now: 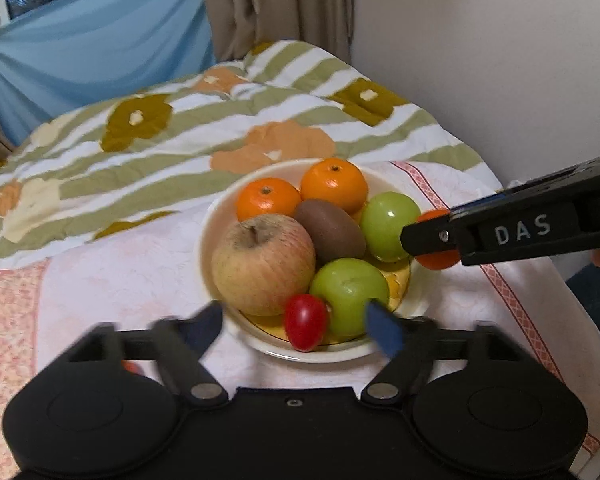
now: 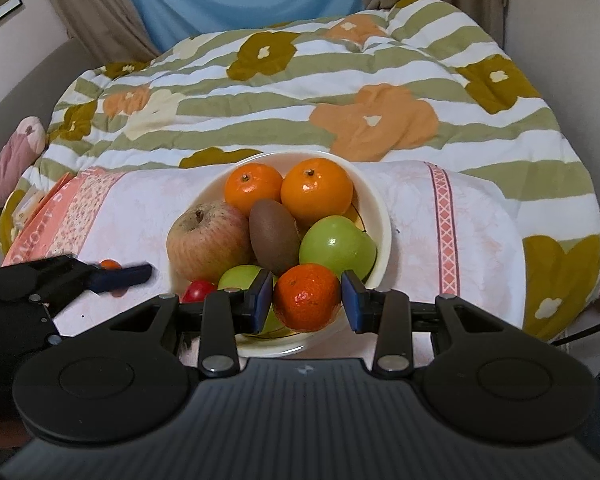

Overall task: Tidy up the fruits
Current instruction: 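Lower the tomato and mandarin into the cream bowl and release both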

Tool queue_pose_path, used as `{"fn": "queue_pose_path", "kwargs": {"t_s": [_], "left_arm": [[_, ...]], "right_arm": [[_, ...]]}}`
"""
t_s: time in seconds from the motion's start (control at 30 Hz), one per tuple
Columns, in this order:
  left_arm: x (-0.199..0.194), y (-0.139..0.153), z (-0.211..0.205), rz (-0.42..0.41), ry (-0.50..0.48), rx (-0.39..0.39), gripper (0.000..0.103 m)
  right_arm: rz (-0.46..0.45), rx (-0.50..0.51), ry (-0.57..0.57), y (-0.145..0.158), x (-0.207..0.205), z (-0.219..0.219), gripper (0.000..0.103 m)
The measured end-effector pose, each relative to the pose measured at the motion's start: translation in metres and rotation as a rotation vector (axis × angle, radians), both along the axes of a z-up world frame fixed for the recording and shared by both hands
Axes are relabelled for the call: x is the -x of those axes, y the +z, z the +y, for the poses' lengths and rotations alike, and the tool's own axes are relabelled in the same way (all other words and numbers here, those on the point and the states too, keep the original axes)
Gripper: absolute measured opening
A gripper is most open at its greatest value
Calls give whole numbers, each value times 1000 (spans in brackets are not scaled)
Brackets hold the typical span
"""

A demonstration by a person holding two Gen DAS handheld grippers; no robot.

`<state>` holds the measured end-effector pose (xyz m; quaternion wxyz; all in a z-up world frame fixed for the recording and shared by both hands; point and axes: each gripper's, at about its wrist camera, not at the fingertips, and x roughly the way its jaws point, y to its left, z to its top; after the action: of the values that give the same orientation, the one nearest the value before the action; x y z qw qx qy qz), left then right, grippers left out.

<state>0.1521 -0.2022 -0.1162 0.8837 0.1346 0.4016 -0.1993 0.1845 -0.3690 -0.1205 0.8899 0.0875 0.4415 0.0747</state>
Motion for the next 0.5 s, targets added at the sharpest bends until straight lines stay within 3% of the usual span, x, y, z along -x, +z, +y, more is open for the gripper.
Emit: {"fn": "queue_pose_path", "kwargs": {"t_s": [0.5], "left_arm": [[21, 30, 36, -24, 150, 9, 86]], "right_arm": [[-7, -6, 50, -5, -8, 4, 52]]}}
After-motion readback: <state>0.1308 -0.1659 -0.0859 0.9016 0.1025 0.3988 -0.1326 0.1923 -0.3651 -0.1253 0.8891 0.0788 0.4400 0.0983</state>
